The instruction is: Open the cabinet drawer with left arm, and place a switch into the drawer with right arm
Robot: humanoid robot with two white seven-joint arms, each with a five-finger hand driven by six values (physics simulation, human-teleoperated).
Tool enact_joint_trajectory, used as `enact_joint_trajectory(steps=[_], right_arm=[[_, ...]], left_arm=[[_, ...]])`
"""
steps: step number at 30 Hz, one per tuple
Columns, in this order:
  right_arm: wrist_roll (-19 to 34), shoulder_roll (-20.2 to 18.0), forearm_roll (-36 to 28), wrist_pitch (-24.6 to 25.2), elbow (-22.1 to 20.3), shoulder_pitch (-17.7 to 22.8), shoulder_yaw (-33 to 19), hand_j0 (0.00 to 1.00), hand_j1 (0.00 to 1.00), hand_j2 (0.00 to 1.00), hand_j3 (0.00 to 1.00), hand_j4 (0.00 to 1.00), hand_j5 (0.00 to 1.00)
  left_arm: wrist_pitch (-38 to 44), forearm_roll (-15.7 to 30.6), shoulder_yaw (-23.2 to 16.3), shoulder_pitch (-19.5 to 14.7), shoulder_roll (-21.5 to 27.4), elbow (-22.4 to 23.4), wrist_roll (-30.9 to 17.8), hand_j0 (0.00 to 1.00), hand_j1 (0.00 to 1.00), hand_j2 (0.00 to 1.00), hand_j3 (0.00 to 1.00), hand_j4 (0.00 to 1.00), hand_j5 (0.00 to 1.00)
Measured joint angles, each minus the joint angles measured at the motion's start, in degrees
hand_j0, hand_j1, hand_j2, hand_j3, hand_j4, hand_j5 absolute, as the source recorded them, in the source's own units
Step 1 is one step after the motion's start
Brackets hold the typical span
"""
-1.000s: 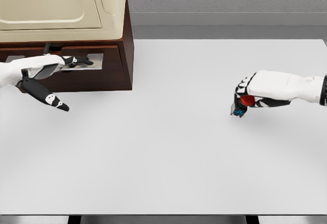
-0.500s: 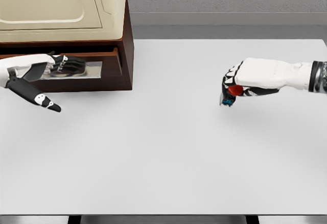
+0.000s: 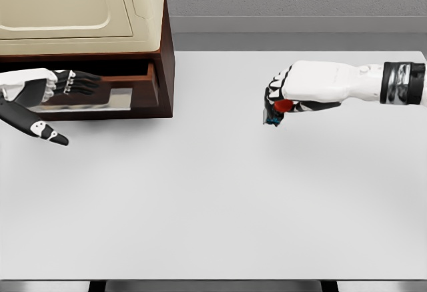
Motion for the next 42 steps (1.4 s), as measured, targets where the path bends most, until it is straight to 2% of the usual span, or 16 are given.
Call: enact_joint_trajectory(steps=[11,19,21,22,24,27,34,42], right_arm=[[0.0,3.0,0.0,0.0,0.3,-3.1,2.3,0.44,0.44,0.44,0.44,0.44,0.44],[0.0,5.2,0.0,0.0,2.1,-5.6,3.1,0.44,0.44,0.44,0.44,0.44,0.44],[0.0,5.9,0.0,0.0,2.6,-6.3,3.6,0.44,0.44,0.44,0.44,0.44,0.44],[0.0,6.2,0.0,0.0,2.8,-6.5,3.8,0.44,0.44,0.44,0.44,0.44,0.44],[0.0,6.7,0.0,0.0,3.0,-7.2,4.1,0.44,0.44,0.44,0.44,0.44,0.44],[0.0,7.4,0.0,0.0,3.2,-7.8,4.3,0.44,0.44,0.44,0.44,0.44,0.44],[0.0,9.0,0.0,0.0,3.2,-10.6,5.8,0.44,0.44,0.44,0.44,0.44,0.44],[0.0,12.7,-0.1,0.0,3.7,-14.8,8.3,0.44,0.44,0.44,0.44,0.44,0.44]], left_arm=[[0.0,2.4,0.5,0.4,1.9,0.0,0.0,1.00,1.00,1.00,1.00,1.00,1.00],[1.1,3.8,1.1,0.4,4.5,0.1,-0.8,1.00,1.00,1.00,1.00,1.00,1.00],[1.5,2.4,1.6,0.4,4.5,0.1,-0.3,1.00,1.00,1.00,1.00,1.00,1.00],[1.1,-1.2,2.2,0.4,4.7,0.4,-0.2,1.00,1.00,1.00,1.00,1.00,1.00],[0.5,-5.5,3.8,0.5,5.1,0.8,-0.1,1.00,1.00,1.00,1.00,1.00,1.00],[-0.7,-7.1,7.0,0.5,5.8,1.1,-0.1,1.00,1.00,1.00,1.00,1.00,1.00],[-8.8,-6.4,9.9,1.0,5.9,1.3,0.0,1.00,1.00,1.00,1.00,1.00,1.00],[-35.2,-6.2,9.7,7.6,1.6,1.2,0.0,1.00,1.00,1.00,1.00,1.00,1.00]])
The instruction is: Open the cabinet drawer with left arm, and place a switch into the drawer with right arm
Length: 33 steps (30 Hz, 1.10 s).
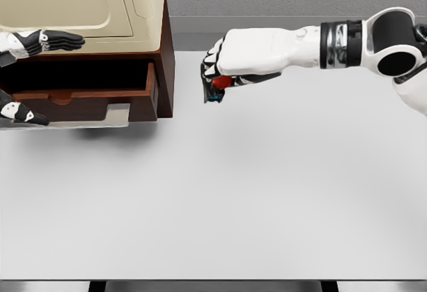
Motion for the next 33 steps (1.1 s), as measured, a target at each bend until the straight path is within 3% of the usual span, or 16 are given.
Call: enact_joint_trajectory(steps=[8,15,33], right_arm=[[0.0,3.8,-0.1,0.0,0.9,-4.2,2.2,0.44,0.44,0.44,0.44,0.44,0.44],[0.0,7.2,-0.1,0.0,3.9,-7.6,3.6,0.45,0.45,0.45,0.45,0.45,0.45],[0.0,15.4,-0.2,0.9,11.3,-11.8,5.5,0.45,0.45,0.45,0.45,0.45,0.45]], left_arm=[[-12.7,-0.4,0.0,2.9,-0.8,0.0,0.0,1.00,1.00,1.00,1.00,1.00,1.00],[-14.0,-0.6,0.4,4.1,0.4,0.0,0.0,1.00,1.00,1.00,1.00,1.00,1.00],[-14.1,-0.7,0.7,5.3,0.7,0.0,0.0,1.00,1.00,1.00,1.00,1.00,1.00]])
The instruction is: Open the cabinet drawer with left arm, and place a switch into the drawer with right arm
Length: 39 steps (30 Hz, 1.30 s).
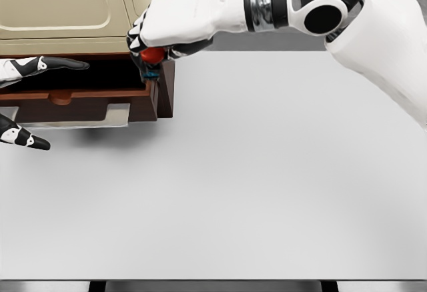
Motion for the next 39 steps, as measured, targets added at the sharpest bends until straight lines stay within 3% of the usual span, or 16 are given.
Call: enact_joint_trajectory(steps=[24,26,27,29,35,39], right_arm=[[0.0,10.3,1.1,-0.7,14.5,-2.0,2.0,0.45,0.45,0.45,0.45,0.45,0.45],[0.0,10.9,1.1,-0.7,15.6,-2.1,2.0,0.53,0.53,0.53,0.53,0.53,0.53],[0.0,11.1,1.1,-0.6,16.0,-2.1,2.0,0.63,0.63,0.63,0.63,0.63,0.63],[0.0,11.4,1.1,-0.3,17.0,-2.1,2.0,0.98,0.98,0.98,0.98,0.98,0.98],[0.0,11.4,0.9,-0.5,18.0,-1.9,1.7,1.00,1.00,1.00,1.00,1.00,1.00],[0.0,5.1,0.0,-0.9,12.2,-0.5,1.3,1.00,1.00,1.00,1.00,1.00,1.00]], left_arm=[[0.0,-0.3,-0.3,0.1,-0.3,0.0,0.0,1.00,1.00,1.00,1.00,1.00,1.00],[0.0,-0.3,-0.4,0.1,-0.3,0.0,0.0,1.00,1.00,1.00,1.00,1.00,1.00],[0.0,-0.3,-0.4,0.1,-0.3,0.0,0.0,1.00,1.00,1.00,1.00,1.00,1.00],[0.0,-0.3,-0.4,0.1,-0.3,0.0,0.0,1.00,1.00,1.00,1.00,1.00,1.00],[0.0,-0.3,-0.4,0.1,-0.2,0.0,0.0,1.00,1.00,1.00,1.00,1.00,1.00],[0.0,-0.3,-0.4,0.1,-0.2,0.0,0.0,1.00,1.00,1.00,1.00,1.00,1.00]])
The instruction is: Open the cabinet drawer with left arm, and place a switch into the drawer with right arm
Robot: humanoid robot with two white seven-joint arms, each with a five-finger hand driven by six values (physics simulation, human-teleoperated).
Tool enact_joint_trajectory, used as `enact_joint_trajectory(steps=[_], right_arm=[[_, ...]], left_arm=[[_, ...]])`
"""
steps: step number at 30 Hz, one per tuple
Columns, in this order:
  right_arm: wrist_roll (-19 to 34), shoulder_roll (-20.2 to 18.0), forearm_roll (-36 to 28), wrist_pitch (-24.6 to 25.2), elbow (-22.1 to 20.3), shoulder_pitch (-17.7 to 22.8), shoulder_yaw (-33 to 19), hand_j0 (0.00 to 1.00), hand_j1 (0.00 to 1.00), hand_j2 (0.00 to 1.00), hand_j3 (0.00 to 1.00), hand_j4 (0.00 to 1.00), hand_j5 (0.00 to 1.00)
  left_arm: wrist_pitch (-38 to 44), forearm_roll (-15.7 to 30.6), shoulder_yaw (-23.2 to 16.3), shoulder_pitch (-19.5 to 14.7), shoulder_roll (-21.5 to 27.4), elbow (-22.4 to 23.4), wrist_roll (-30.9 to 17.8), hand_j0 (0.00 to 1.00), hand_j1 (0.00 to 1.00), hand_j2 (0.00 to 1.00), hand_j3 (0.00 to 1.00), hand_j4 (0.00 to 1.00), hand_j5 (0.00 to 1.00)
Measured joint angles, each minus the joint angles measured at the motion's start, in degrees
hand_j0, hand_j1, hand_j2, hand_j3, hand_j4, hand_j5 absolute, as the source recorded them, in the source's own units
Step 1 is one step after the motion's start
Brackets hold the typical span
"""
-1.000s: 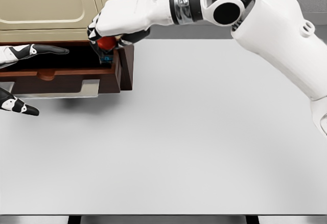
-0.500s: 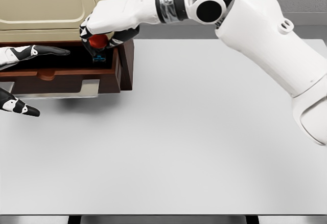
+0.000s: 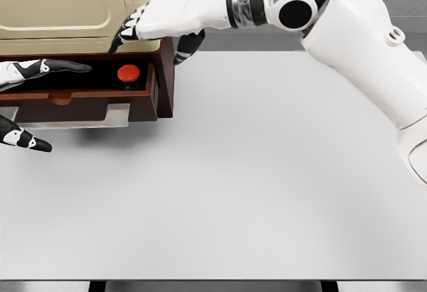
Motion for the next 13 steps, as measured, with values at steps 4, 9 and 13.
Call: enact_joint_trajectory(steps=[4,9,13], right_arm=[[-0.1,-13.1,-0.9,-0.1,-7.9,7.3,-2.3,1.00,1.00,1.00,1.00,1.00,1.00],[0.0,-27.7,0.4,-0.2,-10.6,15.4,-5.0,1.00,1.00,1.00,1.00,1.00,1.00],[0.0,-32.7,0.6,-0.1,-9.6,16.9,-5.8,1.00,1.00,1.00,1.00,1.00,1.00]], left_arm=[[0.0,-0.1,-0.1,0.0,-0.1,0.0,0.0,1.00,1.00,1.00,1.00,1.00,1.00],[0.0,0.0,-0.1,0.1,-0.2,0.0,0.0,1.00,1.00,1.00,1.00,1.00,1.00],[0.0,0.0,-0.1,0.1,-0.2,0.0,0.0,1.00,1.00,1.00,1.00,1.00,1.00]])
